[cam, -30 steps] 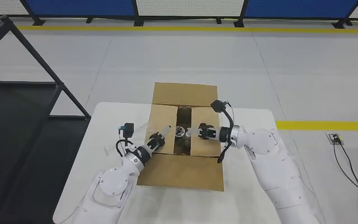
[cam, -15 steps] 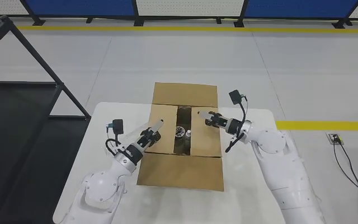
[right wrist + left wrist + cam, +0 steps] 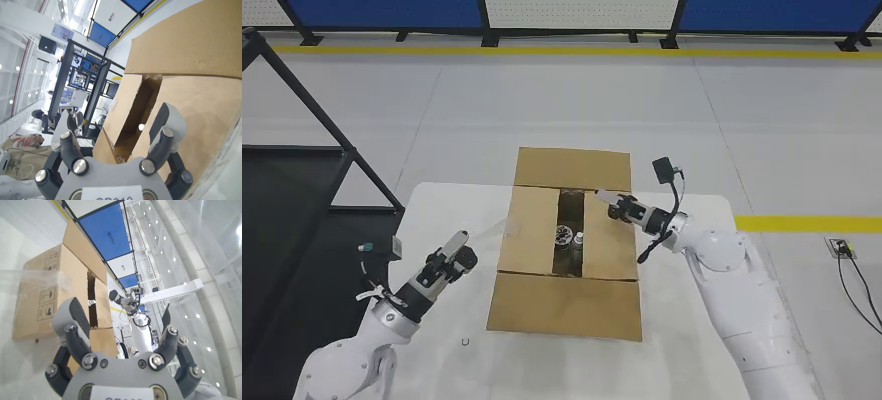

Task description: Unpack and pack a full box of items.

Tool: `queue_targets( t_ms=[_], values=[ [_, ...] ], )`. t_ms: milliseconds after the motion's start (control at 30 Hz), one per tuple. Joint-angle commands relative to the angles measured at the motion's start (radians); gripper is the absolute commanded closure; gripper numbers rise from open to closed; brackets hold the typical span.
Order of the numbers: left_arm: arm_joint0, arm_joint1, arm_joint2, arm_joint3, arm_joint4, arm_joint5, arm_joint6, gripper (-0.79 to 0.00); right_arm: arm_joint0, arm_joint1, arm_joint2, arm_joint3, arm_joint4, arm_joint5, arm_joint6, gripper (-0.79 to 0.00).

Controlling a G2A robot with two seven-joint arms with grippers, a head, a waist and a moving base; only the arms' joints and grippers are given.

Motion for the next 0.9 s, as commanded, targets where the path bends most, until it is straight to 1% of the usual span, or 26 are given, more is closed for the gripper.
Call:
queue_targets(
  t_ms=[0,67,100,267,333,400,467,533,667,733,867],
  values=[
    [0.016,0.007,-0.025,0.009,-0.004,-0.001,-0.06,-0.785,0.062,-0.008,-0.022,0.09,-0.023,-0.007,-0.075,-0.785],
    [0.029,0.013,-0.037,0.018,0.001,0.002,-0.103,-0.785,0.124,-0.016,-0.04,0.181,-0.065,0.0,-0.169,-0.785],
    [0.034,0.015,-0.043,0.021,0.003,0.003,-0.117,-0.785,0.153,-0.021,-0.049,0.224,-0.053,-0.017,-0.178,-0.785],
    [0.069,0.025,-0.058,0.034,0.001,0.008,-0.18,-0.785,0.29,-0.043,-0.083,0.453,-0.07,-0.05,-0.298,-0.785],
    [0.083,0.029,-0.059,0.035,0.005,0.008,-0.205,-0.785,0.334,-0.052,-0.095,0.53,-0.065,-0.06,-0.312,-0.785],
    [0.094,0.032,-0.054,0.036,0.009,0.008,-0.227,-0.785,0.374,-0.06,-0.107,0.601,-0.084,-0.052,-0.355,-0.785],
    [0.102,0.035,-0.045,0.038,0.022,0.005,-0.237,-0.785,0.408,-0.067,-0.113,0.666,-0.08,-0.053,-0.358,-0.785],
    [0.105,0.037,-0.03,0.043,0.041,0.002,-0.231,-0.785,0.43,-0.074,-0.117,0.717,-0.069,-0.058,-0.346,-0.785],
    [0.102,0.039,0.011,0.044,0.074,0.008,-0.227,-0.785,0.454,-0.089,-0.132,0.784,-0.077,-0.055,-0.363,-0.785],
    [0.1,0.041,0.029,0.046,0.096,0.011,-0.228,-0.785,0.458,-0.096,-0.136,0.804,-0.073,-0.058,-0.361,-0.785],
    [0.1,0.041,0.032,0.047,0.095,0.013,-0.229,-0.785,0.458,-0.097,-0.136,0.807,-0.071,-0.059,-0.359,-0.785]
  ],
)
